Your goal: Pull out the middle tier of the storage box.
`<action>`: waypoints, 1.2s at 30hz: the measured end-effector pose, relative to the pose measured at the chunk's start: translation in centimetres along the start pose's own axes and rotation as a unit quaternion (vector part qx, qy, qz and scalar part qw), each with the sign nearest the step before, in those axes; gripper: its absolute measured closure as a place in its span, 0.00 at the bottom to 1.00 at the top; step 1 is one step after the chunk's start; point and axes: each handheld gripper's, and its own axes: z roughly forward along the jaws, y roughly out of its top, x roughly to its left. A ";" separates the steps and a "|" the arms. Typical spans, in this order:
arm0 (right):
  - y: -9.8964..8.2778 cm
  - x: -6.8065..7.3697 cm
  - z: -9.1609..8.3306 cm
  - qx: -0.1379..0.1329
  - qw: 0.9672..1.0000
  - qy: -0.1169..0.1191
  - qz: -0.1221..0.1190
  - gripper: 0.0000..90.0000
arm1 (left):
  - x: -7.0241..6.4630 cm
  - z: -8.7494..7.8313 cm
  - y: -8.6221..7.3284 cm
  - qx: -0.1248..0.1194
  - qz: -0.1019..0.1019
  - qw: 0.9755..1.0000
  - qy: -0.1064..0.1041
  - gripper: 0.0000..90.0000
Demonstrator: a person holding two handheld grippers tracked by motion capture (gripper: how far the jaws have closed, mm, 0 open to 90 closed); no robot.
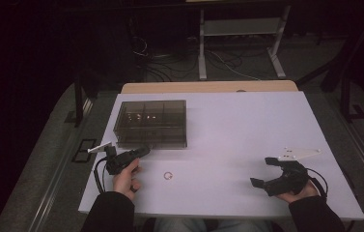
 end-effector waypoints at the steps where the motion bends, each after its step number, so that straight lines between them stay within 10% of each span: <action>1: 0.0 0.0 0.0 0.000 1.000 0.000 0.000 0.00 | 0.0 0.0 0.0 0.000 0.000 1.000 0.000 0.89; 23: 0.0 0.0 0.0 0.002 1.000 0.000 -0.001 0.00 | -0.1 -0.3 -0.1 0.003 0.012 1.000 0.003 0.88; 36: 0.0 0.0 0.1 0.002 1.000 0.000 -0.002 0.00 | -1.3 -1.3 -0.6 0.027 0.084 0.995 0.044 0.83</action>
